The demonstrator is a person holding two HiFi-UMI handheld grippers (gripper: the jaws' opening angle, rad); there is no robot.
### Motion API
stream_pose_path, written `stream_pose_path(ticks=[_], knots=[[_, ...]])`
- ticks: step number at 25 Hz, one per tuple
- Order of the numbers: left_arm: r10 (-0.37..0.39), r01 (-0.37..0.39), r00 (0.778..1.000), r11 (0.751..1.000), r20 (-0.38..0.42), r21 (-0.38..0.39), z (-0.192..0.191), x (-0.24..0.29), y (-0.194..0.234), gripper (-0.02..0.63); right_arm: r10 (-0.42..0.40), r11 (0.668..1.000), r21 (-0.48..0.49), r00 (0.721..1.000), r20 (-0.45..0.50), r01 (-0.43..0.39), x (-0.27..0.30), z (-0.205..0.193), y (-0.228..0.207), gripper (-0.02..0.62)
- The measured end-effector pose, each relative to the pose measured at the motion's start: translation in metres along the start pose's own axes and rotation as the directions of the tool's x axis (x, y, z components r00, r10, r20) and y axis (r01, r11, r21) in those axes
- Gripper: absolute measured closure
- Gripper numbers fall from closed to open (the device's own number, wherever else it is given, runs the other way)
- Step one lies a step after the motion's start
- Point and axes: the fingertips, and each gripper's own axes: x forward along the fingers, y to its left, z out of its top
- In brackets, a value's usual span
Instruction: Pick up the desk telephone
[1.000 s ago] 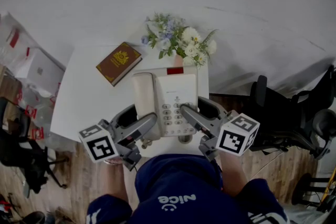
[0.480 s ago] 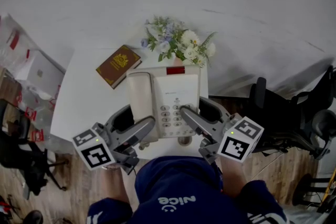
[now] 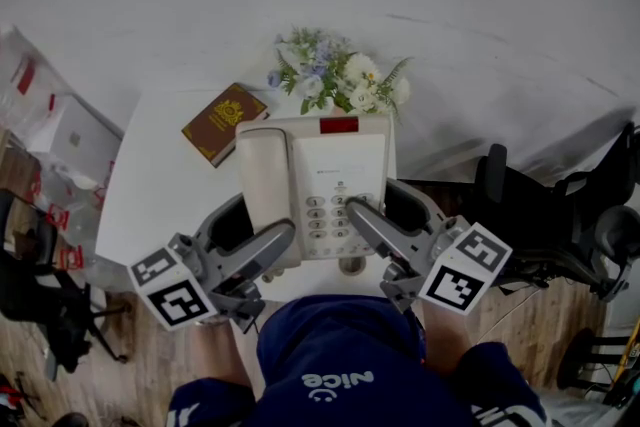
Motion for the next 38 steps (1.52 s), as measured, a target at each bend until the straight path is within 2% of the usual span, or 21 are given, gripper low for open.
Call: stream_pose_path(ticks=[38], knots=[[0.022,-0.022,0.999,1.000,-0.024,-0.001,-0.009,0.001,0.006,0.229,-0.008,1.000,0.024,1.000,0.005,0.008,-0.001,-0.011,-0.007,0.351]])
